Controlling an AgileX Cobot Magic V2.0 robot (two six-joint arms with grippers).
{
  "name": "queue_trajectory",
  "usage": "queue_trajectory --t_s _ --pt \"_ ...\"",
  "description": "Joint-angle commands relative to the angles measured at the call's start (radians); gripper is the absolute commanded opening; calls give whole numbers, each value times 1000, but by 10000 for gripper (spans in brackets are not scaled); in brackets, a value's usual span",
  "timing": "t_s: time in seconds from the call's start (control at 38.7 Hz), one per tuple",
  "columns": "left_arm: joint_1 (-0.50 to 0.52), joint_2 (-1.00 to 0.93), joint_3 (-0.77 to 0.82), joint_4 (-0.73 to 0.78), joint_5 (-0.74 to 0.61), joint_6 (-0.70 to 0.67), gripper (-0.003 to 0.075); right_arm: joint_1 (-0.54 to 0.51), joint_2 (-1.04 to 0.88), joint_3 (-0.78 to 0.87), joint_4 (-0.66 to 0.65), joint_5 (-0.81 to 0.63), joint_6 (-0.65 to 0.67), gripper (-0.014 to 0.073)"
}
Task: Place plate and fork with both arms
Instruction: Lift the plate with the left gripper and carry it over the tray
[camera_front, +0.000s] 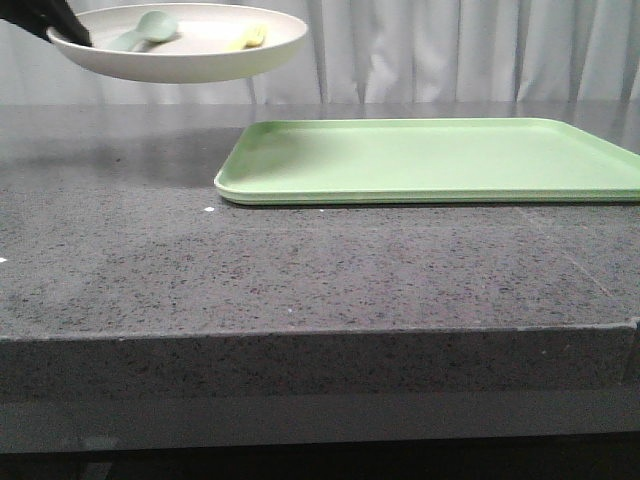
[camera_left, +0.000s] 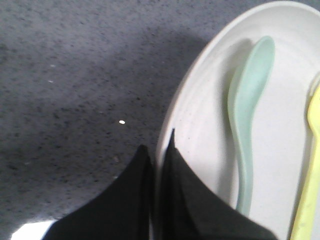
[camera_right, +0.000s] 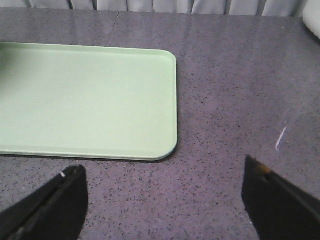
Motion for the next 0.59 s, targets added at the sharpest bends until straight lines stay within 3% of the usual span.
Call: queue_trajectory --t_s 0.0,0.23,0.57 --pt "-77 -47 -38 -2 -78 -97 -18 -4 8 -33 -9 -83 -5 645" --pt "-241 -43 -38 103 -206 -284 -18 -4 8 -33 -9 -83 -5 645" --pt "-395 36 -71 146 -271 -400 -18 -4 8 -33 -9 -83 -5 645"
